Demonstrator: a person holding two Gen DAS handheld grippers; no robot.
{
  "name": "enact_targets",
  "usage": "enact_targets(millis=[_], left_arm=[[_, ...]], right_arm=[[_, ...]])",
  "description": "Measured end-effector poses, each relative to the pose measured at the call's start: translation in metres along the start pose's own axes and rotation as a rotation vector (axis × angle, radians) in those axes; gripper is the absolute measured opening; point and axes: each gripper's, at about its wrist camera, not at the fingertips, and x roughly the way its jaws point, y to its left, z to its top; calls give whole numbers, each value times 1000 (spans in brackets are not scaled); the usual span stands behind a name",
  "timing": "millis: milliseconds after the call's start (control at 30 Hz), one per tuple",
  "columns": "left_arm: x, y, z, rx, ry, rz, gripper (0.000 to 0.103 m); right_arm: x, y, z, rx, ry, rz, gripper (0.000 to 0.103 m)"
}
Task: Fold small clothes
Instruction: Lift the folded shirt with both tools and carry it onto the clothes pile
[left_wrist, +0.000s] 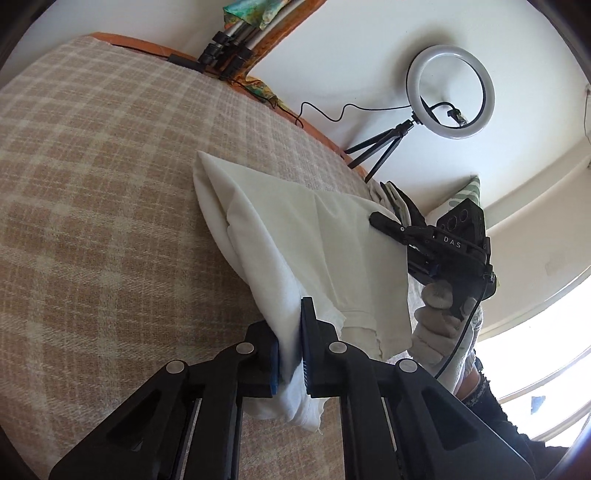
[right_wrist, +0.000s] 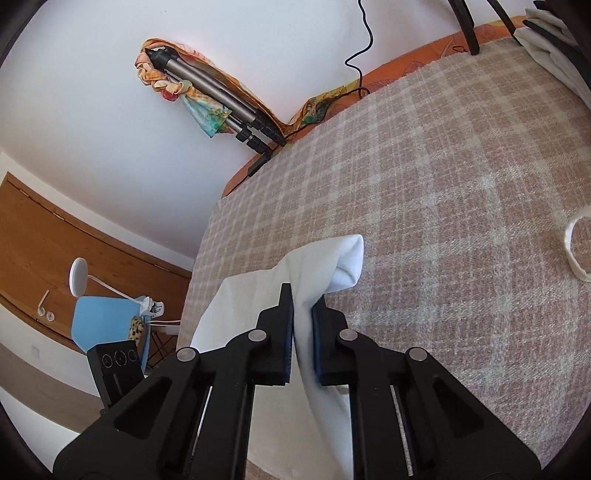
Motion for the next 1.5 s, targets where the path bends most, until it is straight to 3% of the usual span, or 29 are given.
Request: enact_targets(millis=[233,533,1000,1500], left_arm=[[4,-30,8,59,-8,-28,7],[23,-86,21,154,-5,-74,7],[107,-189,56,273,20,-161,7],[214,-295,96,422,23,-210,7]], right_arm=[[-20,22,1,-38,-39,-12,9],[-81,25,13,-74,-124,-55,9],[-196,-27,54,-72,-255,-179,9],[-300,-105,133,-51,-398,-325,9]])
